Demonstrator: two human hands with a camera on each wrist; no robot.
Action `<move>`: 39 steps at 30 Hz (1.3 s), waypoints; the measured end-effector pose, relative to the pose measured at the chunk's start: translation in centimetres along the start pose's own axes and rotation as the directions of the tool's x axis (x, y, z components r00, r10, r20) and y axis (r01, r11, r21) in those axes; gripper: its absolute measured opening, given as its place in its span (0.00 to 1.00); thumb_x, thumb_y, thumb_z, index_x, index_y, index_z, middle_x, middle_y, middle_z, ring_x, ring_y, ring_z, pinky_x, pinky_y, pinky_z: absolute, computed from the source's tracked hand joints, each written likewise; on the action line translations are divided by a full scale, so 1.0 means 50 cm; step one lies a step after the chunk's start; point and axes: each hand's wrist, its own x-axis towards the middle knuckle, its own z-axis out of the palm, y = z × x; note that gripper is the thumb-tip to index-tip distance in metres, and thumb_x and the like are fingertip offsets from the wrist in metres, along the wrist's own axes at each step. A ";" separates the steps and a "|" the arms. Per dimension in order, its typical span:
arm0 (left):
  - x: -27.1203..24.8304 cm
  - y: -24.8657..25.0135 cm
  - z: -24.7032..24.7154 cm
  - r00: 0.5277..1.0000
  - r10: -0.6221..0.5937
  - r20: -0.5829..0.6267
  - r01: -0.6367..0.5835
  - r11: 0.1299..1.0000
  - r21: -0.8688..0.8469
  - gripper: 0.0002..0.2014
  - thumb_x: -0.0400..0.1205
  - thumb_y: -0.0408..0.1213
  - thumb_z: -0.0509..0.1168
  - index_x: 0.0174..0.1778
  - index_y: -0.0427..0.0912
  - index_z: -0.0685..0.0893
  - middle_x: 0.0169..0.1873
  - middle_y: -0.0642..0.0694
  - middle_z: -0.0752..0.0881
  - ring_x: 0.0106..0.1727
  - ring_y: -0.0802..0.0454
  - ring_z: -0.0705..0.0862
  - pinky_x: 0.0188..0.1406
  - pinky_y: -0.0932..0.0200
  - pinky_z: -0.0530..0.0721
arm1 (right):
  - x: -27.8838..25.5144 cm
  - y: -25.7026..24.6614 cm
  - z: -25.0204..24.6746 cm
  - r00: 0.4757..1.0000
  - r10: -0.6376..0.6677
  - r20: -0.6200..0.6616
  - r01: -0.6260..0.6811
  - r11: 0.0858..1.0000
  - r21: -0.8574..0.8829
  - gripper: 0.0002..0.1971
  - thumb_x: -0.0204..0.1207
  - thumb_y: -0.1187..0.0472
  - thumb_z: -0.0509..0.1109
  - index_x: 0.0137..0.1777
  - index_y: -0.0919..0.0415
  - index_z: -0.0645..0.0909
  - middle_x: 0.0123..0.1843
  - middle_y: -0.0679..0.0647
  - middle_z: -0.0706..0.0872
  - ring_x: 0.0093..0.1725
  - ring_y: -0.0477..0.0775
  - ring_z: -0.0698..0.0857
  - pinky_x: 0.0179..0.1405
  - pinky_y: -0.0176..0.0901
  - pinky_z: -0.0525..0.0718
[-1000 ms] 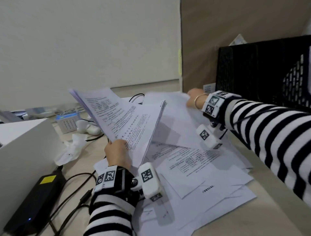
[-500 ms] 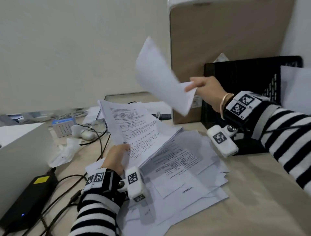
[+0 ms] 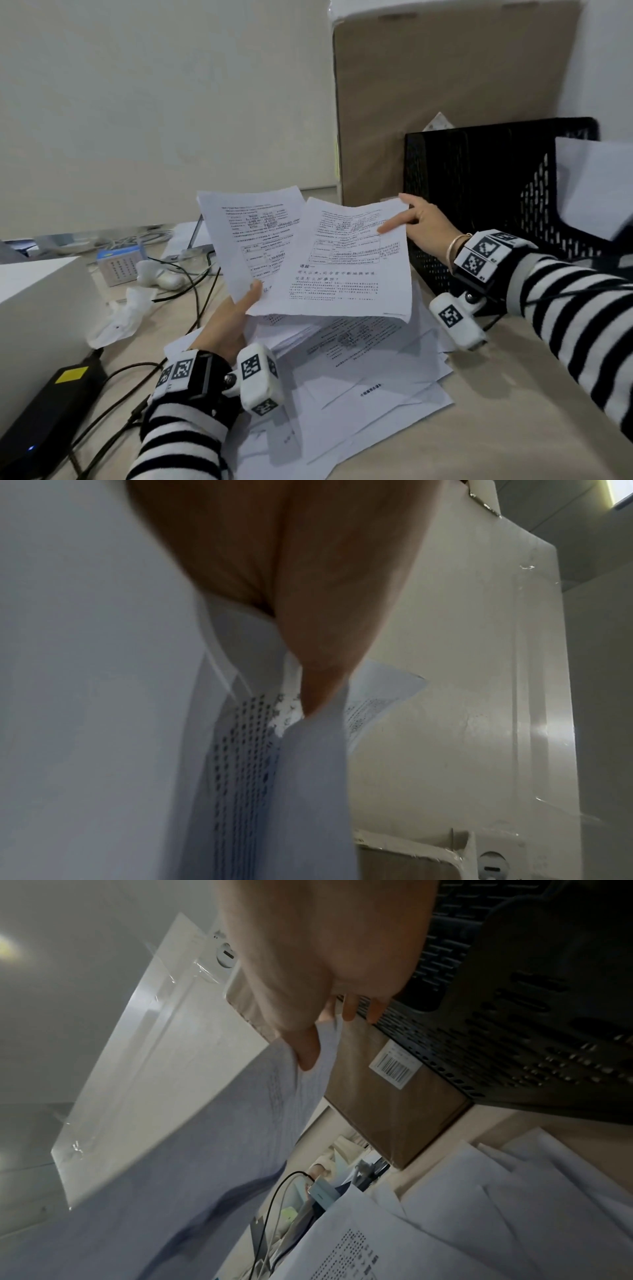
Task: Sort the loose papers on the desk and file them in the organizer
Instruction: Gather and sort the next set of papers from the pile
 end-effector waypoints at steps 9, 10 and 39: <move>0.021 -0.015 -0.019 0.984 0.082 -0.156 -0.079 0.997 0.027 0.20 0.80 0.18 0.63 0.69 0.33 0.78 0.59 0.36 0.87 0.58 0.37 0.87 0.61 0.40 0.83 | -0.021 -0.006 0.023 0.965 0.258 0.050 -0.262 0.931 0.254 0.25 0.85 0.59 0.60 0.82 0.55 0.62 0.80 0.52 0.67 0.69 0.55 0.79 0.68 0.50 0.78; 0.026 -0.018 -0.022 0.975 0.105 -0.195 -0.102 0.994 0.025 0.22 0.79 0.20 0.65 0.69 0.34 0.78 0.60 0.36 0.87 0.59 0.37 0.86 0.65 0.37 0.81 | -0.038 -0.013 0.028 0.934 0.344 0.100 -0.356 0.865 0.354 0.25 0.86 0.55 0.59 0.81 0.59 0.62 0.77 0.55 0.71 0.63 0.58 0.84 0.63 0.52 0.82; -0.008 -0.017 0.044 0.978 -0.029 0.205 0.013 0.997 0.080 0.21 0.78 0.18 0.63 0.67 0.33 0.80 0.60 0.38 0.88 0.57 0.43 0.89 0.52 0.52 0.89 | -0.170 0.047 0.066 0.927 0.334 0.167 -0.374 0.814 0.444 0.20 0.75 0.65 0.74 0.67 0.63 0.81 0.54 0.65 0.90 0.49 0.55 0.87 0.58 0.50 0.86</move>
